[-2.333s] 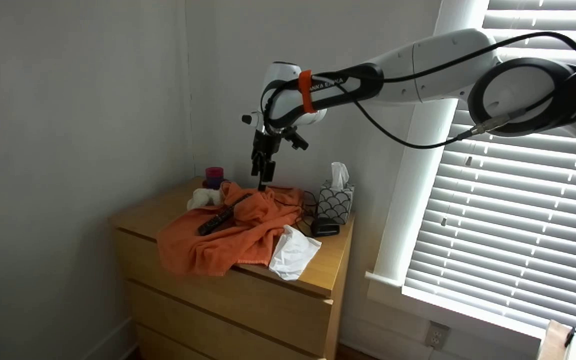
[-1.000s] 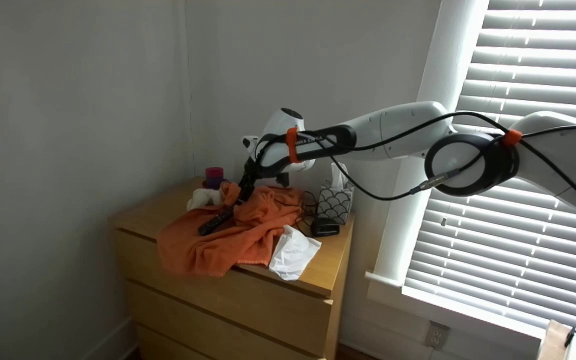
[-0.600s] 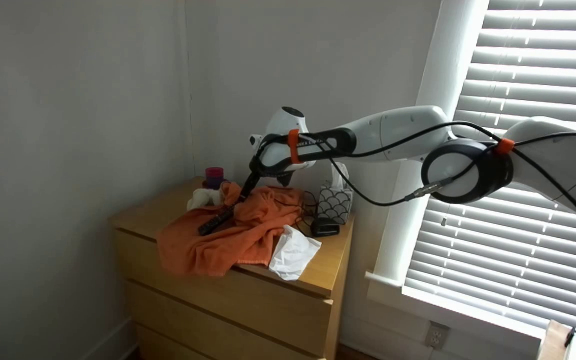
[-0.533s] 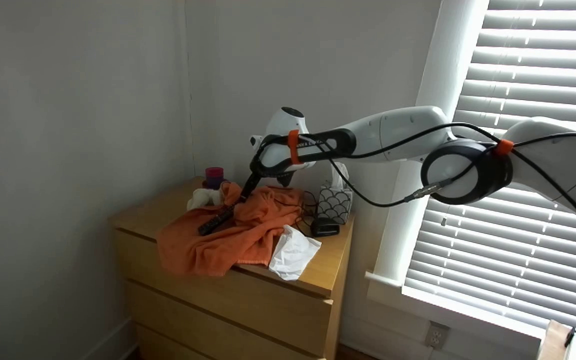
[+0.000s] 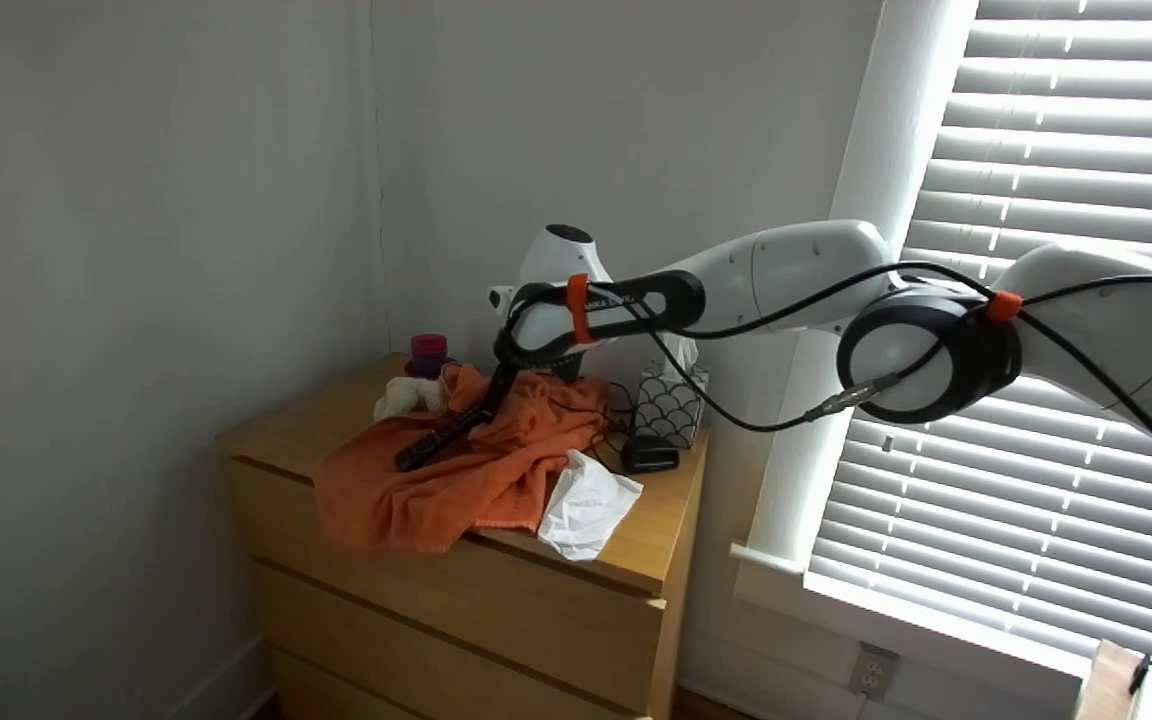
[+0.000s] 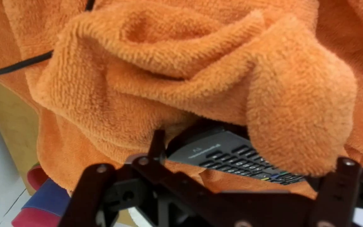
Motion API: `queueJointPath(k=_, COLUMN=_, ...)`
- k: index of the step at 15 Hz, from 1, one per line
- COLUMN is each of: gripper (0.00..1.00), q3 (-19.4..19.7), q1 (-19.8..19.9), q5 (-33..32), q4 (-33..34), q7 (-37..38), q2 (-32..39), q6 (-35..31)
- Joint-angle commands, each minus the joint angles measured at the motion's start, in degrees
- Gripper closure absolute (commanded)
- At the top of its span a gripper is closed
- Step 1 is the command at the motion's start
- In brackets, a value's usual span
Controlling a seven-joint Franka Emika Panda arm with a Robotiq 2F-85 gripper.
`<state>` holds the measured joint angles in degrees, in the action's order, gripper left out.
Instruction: Pick up the remote from the orange towel and place it on the white paper towel
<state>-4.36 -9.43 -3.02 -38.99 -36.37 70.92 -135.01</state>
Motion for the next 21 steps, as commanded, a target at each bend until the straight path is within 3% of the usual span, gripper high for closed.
queueJointPath(k=1, gripper=0.03, q3=0.3, q1=-0.64, q5=-1.27, q4=3.79, q7=-3.97, q2=2.85, q6=-0.8)
queueJointPath(k=4, gripper=0.04, q3=1.3, q1=-0.81, q5=-2.97, q4=4.47, q7=-7.42, q2=3.91, q6=-3.8)
queueJointPath(k=6, gripper=0.0, q3=1.49, q1=-0.85, q5=-4.05, q4=4.69, q7=-10.87, q2=4.85, q6=-6.25)
queueJointPath(k=9, gripper=0.0, q3=-0.69, q1=-0.33, q5=-3.26, q4=4.52, q7=-16.73, q2=6.06, q6=-9.25)
queueJointPath(k=10, gripper=0.09, q3=-1.15, q1=-0.32, q5=-2.99, q4=4.52, q7=-18.06, q2=6.31, q6=-9.6)
queueJointPath(k=11, gripper=0.26, q3=-1.24, q1=-0.38, q5=-3.06, q4=4.44, q7=-19.03, q2=6.43, q6=-9.78)
queueJointPath(k=17, gripper=0.69, q3=-0.25, q1=-0.7, q5=-3.09, q4=3.71, q7=-16.84, q2=3.83, q6=-5.44)
queueJointPath(k=21, gripper=0.72, q3=-1.37, q1=0.05, q5=-1.69, q4=3.41, q7=-14.87, q2=0.12, q6=2.47)
